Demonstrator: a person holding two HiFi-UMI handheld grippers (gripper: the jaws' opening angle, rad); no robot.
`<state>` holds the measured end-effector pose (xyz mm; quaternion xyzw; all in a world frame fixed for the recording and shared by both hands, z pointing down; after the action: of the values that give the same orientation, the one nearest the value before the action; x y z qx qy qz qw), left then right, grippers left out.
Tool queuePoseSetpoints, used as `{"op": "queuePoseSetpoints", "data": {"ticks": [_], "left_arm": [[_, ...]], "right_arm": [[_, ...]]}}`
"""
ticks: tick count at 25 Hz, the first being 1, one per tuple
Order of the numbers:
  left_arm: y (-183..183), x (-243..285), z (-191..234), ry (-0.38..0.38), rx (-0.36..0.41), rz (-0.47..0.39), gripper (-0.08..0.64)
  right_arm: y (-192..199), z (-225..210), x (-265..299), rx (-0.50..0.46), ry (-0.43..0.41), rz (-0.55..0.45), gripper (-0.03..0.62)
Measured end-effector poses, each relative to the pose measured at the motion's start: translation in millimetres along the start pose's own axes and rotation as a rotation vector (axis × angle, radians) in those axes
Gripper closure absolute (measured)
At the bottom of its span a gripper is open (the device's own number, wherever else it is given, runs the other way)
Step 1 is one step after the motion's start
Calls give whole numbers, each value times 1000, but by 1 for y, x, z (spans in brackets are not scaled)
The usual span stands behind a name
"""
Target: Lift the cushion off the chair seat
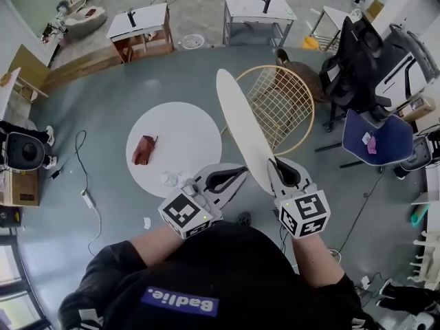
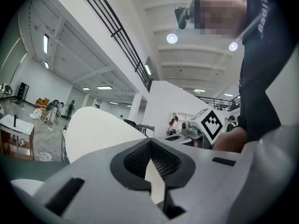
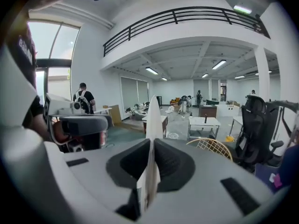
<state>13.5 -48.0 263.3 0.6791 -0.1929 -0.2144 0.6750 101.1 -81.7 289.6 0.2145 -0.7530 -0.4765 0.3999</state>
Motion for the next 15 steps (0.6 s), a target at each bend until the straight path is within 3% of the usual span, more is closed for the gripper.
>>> {"op": "queuePoseSetpoints", "data": {"ticks": [15], "left_arm": [[3, -4, -2, 27, 14, 37, 560]], "right_arm": [[3, 52, -6, 32, -144, -25, 550]]}}
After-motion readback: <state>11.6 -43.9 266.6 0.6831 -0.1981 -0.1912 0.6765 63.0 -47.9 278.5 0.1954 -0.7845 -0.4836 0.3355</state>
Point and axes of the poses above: the fingertips, and each gripper's own axes: x forward along the fingers, z to its left, y out of its underside, the point moved 2 cm from there along -x, backward along the fingers, and after that the axes turned 11 degrees about x, right-handed, at the moved point
